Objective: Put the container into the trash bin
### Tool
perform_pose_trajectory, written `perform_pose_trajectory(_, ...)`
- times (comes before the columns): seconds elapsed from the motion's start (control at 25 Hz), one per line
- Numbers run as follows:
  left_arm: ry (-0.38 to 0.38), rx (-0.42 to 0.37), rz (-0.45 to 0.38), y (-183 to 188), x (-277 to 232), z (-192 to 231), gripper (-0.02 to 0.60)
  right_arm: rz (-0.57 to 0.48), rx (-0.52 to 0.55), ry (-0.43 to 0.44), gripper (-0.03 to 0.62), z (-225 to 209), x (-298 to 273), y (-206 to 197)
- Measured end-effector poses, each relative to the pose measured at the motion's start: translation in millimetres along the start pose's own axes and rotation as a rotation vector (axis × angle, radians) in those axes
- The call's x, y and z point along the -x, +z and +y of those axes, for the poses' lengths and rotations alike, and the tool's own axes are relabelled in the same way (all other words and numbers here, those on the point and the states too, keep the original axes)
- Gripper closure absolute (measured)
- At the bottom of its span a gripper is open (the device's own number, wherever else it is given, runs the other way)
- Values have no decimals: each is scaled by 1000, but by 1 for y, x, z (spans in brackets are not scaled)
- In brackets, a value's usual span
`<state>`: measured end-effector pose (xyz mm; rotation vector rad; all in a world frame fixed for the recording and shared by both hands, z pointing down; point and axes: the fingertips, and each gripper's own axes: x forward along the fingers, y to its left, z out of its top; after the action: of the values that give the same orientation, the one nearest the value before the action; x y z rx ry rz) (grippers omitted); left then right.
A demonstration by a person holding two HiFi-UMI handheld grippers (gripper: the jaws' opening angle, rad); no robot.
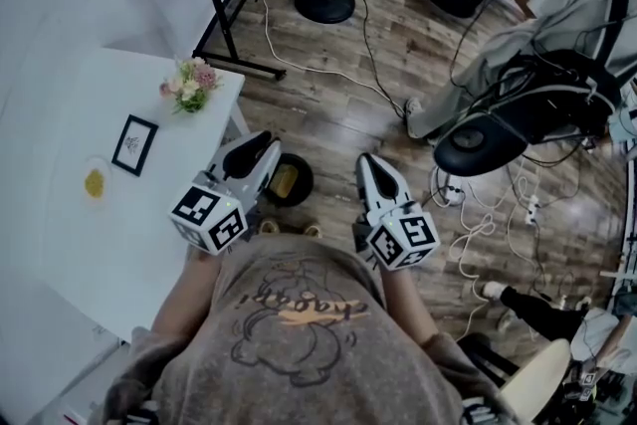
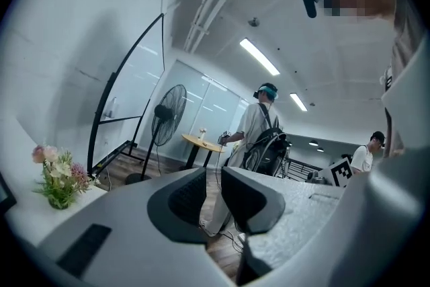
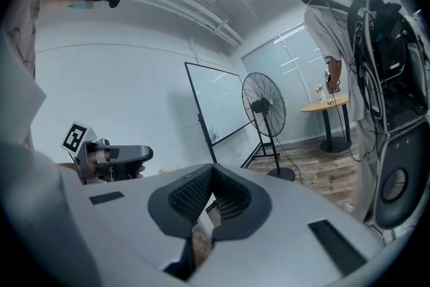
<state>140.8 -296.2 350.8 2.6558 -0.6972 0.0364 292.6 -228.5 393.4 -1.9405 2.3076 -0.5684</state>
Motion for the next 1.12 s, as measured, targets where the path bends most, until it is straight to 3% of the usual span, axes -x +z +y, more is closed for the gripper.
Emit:
perform_pose_trajectory(0.44, 19, -40, -2, -11, 8, 10, 575, 12, 29, -14, 594, 4, 3, -10)
perform_pose_trajectory(1.12, 1, -58, 5, -54, 3, 8, 577, 0, 101, -36, 594, 1, 10, -39)
